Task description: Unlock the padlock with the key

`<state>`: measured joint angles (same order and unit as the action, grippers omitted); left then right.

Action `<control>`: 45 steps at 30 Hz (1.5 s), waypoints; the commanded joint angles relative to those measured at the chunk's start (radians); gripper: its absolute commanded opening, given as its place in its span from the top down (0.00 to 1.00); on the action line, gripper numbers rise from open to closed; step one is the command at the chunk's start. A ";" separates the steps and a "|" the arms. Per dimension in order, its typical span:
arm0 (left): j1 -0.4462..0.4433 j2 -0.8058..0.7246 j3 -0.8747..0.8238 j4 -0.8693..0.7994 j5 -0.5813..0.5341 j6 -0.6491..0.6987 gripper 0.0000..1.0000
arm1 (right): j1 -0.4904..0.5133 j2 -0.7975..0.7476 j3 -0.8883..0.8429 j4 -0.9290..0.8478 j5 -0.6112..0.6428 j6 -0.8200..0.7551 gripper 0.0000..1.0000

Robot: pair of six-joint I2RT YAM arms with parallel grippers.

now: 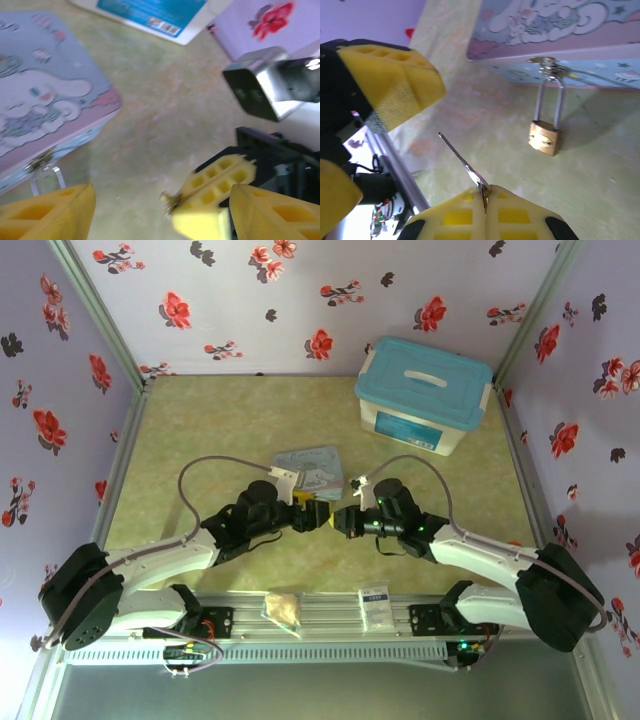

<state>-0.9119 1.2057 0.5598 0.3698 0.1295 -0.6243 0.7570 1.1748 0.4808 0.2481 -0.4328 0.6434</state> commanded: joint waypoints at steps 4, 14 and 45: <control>-0.007 -0.012 0.016 0.075 0.077 -0.017 0.45 | -0.005 -0.039 -0.034 0.177 -0.091 0.051 1.00; -0.006 -0.028 -0.004 0.118 0.078 -0.048 0.84 | -0.005 -0.047 -0.046 0.218 -0.087 0.056 1.00; 0.044 -0.061 -0.036 0.438 -0.053 -0.448 1.00 | -0.081 0.034 -0.088 0.868 -0.124 0.346 0.30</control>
<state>-0.8719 1.1587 0.5243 0.7525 0.0917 -1.0504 0.6739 1.2003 0.3595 1.0439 -0.5175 0.9714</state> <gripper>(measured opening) 0.042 0.717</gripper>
